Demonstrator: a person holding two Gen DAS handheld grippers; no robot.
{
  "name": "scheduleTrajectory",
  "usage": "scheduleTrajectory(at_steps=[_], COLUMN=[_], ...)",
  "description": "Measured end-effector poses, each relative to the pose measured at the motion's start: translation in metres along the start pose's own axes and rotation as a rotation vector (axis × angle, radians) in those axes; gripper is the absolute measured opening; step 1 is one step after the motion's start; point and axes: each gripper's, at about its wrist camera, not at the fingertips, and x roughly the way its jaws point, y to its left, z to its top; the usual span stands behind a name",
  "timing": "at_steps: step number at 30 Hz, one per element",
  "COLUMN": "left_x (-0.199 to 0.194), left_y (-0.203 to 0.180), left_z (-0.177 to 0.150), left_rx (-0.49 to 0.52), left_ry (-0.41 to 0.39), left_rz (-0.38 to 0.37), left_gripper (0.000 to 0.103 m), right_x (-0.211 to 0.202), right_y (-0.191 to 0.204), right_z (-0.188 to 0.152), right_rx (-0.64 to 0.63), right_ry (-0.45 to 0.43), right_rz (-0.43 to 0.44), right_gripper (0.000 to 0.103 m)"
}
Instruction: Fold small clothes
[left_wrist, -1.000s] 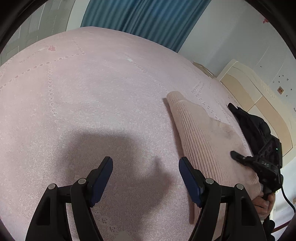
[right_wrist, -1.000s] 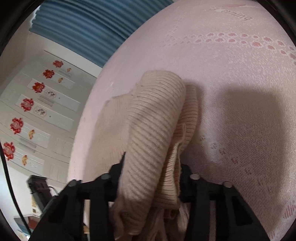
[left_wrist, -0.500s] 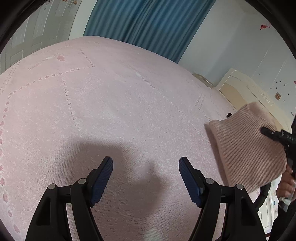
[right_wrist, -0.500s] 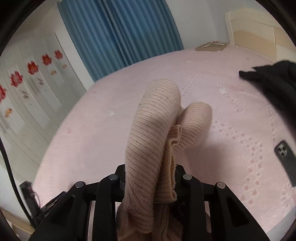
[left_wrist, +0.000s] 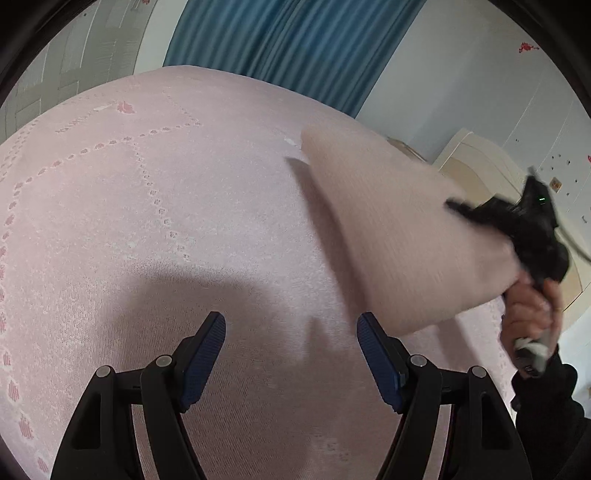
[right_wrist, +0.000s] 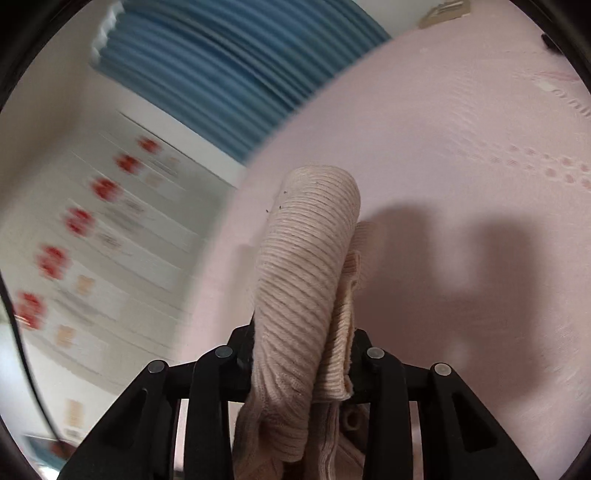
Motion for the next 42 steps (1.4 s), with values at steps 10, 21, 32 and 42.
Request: scheduleTrajectory(at_steps=[10,21,32,42], left_x=[0.036,0.033,0.038,0.024], left_y=[-0.027,-0.046,-0.051,-0.046], left_z=[0.016,0.039,0.042,0.042], left_rx=[0.023,0.017,-0.013,0.0], left_ry=[0.004,-0.017,-0.014,-0.029], left_rz=[0.026,0.079,0.073,0.077], left_gripper=[0.071,0.071,0.071,0.071], right_x=[-0.032,-0.005,-0.035,0.015], right_y=[-0.007,0.003,-0.048,-0.018], right_z=[-0.017,-0.03,-0.022,-0.038], right_rx=[-0.268,-0.446,-0.279,-0.389], right_ry=[-0.041,0.018,-0.005,0.079], right_rz=[-0.183,-0.222,-0.129,-0.267], right_gripper=[0.038,0.012,0.046,0.045])
